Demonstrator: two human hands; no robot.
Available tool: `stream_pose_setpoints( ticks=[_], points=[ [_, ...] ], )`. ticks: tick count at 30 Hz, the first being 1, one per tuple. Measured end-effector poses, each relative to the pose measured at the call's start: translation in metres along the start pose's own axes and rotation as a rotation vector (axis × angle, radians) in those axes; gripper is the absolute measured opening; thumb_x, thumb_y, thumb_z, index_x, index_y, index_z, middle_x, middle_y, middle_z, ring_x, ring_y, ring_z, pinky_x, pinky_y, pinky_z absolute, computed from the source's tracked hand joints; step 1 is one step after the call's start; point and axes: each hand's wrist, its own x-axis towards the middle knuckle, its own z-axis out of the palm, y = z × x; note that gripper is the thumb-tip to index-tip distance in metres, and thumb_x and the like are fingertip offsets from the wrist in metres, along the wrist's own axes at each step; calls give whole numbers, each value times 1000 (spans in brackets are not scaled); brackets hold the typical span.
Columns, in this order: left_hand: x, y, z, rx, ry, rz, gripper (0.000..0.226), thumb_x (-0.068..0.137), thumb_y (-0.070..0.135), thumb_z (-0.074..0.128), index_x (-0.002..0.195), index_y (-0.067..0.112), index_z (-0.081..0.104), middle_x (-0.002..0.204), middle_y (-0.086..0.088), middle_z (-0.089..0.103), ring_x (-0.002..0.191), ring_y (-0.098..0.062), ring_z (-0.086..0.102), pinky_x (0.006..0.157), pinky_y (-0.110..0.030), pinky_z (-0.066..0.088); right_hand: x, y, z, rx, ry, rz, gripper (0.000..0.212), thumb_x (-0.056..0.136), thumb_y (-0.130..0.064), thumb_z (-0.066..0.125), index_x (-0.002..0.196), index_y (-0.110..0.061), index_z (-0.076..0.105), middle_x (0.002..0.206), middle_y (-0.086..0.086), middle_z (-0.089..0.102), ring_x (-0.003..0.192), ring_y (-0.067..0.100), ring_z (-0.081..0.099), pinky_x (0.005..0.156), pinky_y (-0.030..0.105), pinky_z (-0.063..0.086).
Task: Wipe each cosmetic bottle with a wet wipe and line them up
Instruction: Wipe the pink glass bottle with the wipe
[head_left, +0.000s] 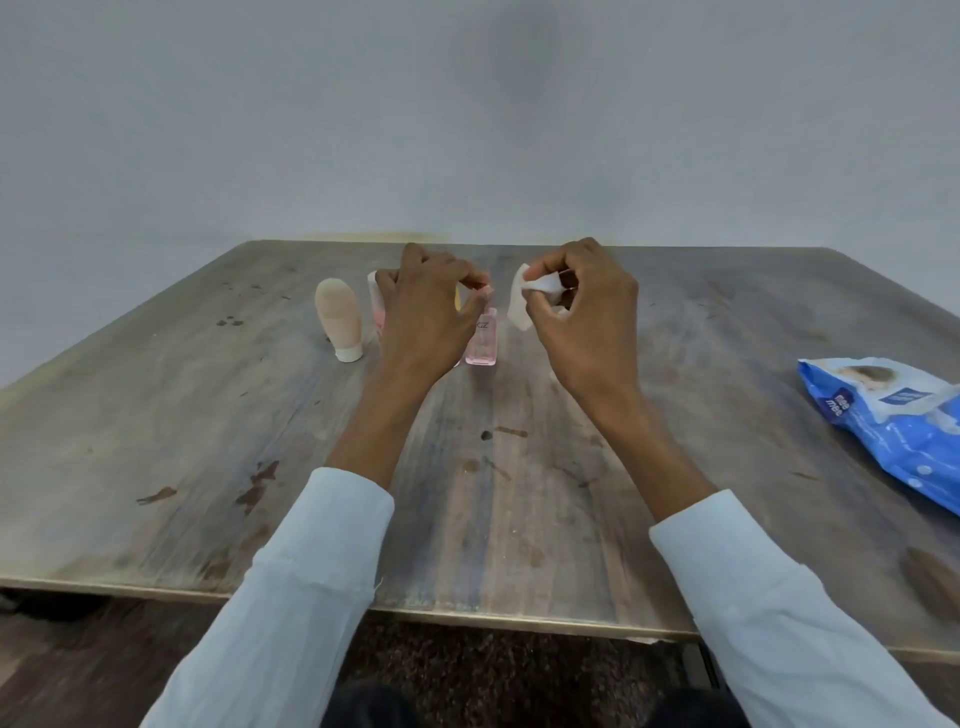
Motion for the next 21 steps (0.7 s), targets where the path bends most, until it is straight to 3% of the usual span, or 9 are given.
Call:
stream_pose_setpoints(
  ticks=[4,11,16,21],
  points=[
    [-1,3,0,-31,-16,-26,12,96,37,73,106,34,78,98,22,73,114,-10,49,87,-35,21,0,0,0,-11,-29,8,13,87,-2,75,92,-13,73,94,-7,66,83,8,62,70,23,54],
    [0,5,-3,-7,15,-41,9,91,42,74,94,33,76,84,20,69,105,-6,45,86,-35,20,-3,2,2,-28,-63,4,13,88,-3,74,86,-15,68,89,-11,62,80,7,61,70,30,55],
    [-1,5,-8,-18,6,-9,8,89,40,77,91,32,77,83,28,55,104,-2,44,96,-37,24,-3,4,2,-30,-64,8,9,86,-3,72,87,-12,69,91,-6,66,81,10,63,70,34,56],
    [-1,5,-11,9,-15,-5,8,90,37,76,96,32,78,85,32,48,119,-8,51,103,-39,23,-5,6,5,-40,-100,-1,11,84,-2,71,87,-13,71,93,-3,69,84,15,64,71,40,57]
  ],
)
